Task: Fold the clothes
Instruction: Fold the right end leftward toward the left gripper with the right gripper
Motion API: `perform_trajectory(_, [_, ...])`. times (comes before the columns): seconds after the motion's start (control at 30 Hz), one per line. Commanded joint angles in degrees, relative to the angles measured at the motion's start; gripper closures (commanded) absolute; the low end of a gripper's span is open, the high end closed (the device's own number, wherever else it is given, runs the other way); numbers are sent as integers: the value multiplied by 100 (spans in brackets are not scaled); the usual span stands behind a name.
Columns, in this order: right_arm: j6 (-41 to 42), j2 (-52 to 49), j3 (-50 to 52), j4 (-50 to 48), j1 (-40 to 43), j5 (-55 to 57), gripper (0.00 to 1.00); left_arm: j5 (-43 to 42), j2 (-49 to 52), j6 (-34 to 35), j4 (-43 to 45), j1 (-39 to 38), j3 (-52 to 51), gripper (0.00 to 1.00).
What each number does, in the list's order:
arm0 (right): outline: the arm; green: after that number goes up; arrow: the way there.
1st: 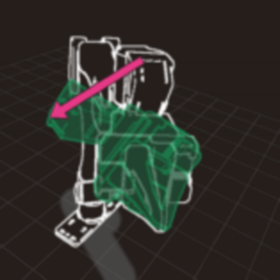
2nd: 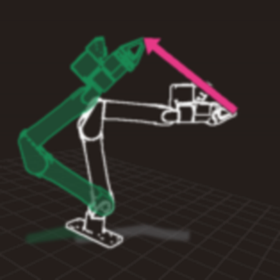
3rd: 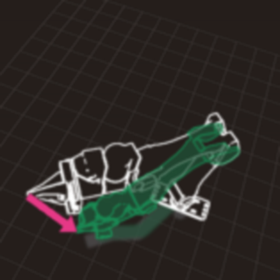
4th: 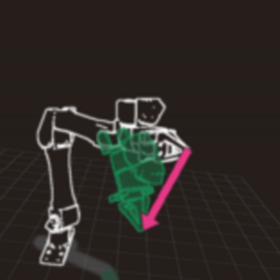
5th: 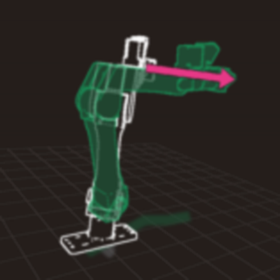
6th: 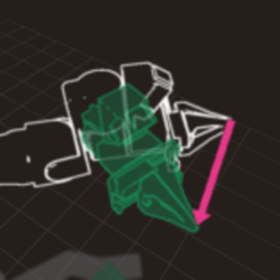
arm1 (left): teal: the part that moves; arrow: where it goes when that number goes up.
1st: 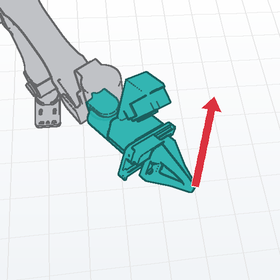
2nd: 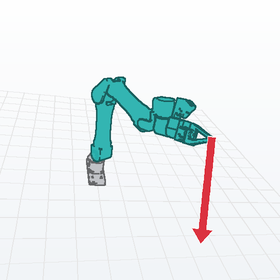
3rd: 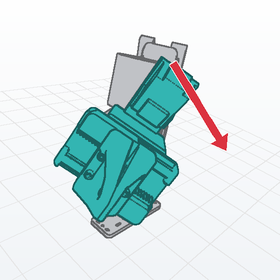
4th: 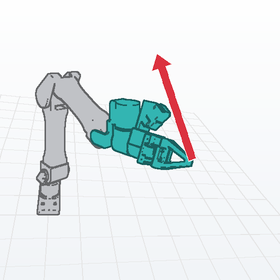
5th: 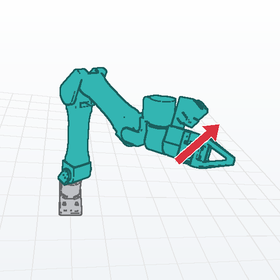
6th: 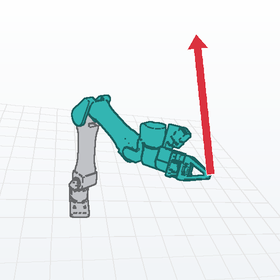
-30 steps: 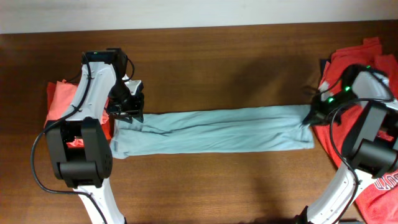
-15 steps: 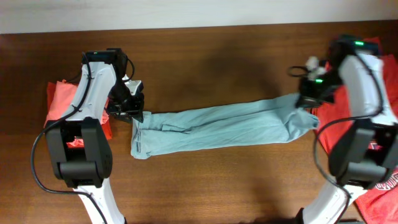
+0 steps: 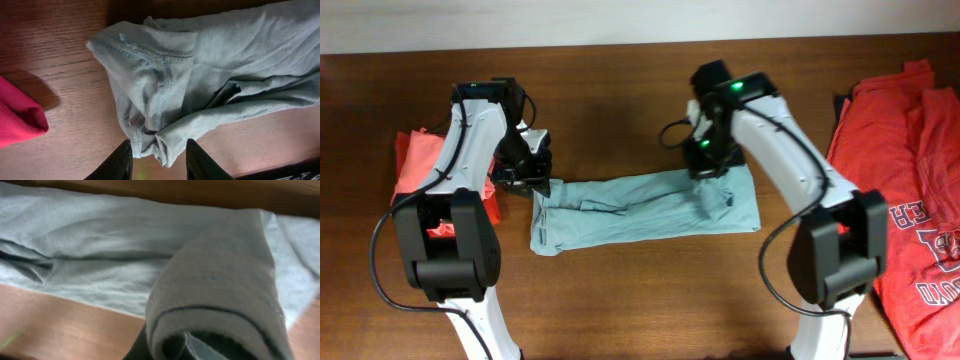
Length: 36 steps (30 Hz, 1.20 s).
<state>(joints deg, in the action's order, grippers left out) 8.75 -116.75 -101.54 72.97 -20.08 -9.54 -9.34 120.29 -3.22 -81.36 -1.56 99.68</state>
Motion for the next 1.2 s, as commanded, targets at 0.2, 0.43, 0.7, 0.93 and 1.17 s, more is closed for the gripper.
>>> perform_trajectory(0.2, [181,-407,-26,-208,-553,118,79,17,-192,59,-4,-15,-22,65])
perform_trajectory(0.43, [-1445,-407,-26,-111,-570,-699,71,20,-192,59,22,-15,-22,65])
perform_trajectory(0.7, [-348,-352,-39,35,-33,680,70,17,-192,61,37,-15,-24,65])
perform_trajectory(0.93, [-334,-354,42,435,55,684,70,17,-192,59,-31,-15,-24,65])
perform_trajectory(1.17, [-203,-352,39,507,234,1091,70,17,-192,61,-293,-15,-35,35])
